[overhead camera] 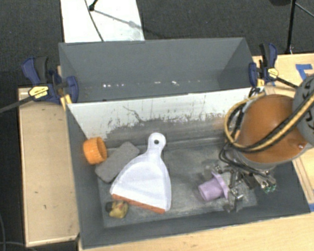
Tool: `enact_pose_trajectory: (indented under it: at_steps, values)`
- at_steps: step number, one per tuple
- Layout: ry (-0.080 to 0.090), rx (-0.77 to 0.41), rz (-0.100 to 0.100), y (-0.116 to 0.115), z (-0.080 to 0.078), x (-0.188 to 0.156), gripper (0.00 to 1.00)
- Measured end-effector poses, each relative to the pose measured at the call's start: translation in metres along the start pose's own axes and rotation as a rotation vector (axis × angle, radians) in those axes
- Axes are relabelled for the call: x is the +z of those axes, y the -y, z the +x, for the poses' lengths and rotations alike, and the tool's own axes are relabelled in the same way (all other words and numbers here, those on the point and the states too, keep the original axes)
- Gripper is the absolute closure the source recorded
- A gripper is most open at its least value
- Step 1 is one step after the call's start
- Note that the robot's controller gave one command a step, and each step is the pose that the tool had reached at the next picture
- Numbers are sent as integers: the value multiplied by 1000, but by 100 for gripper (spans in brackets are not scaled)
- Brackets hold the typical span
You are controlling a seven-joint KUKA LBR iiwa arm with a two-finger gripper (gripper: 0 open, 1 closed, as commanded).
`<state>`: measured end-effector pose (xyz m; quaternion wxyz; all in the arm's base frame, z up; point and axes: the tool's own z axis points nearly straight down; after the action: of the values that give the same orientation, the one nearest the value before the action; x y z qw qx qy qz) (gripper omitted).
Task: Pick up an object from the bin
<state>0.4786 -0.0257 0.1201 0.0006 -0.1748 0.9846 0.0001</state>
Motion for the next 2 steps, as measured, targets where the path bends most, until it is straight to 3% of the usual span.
enact_pose_trajectory:
  at_steps: [1, 2]
  values:
    - [3, -48, 1, -2, -2, 30, 0]
    - [-2, 118, -1, -15, -5, 50, 100]
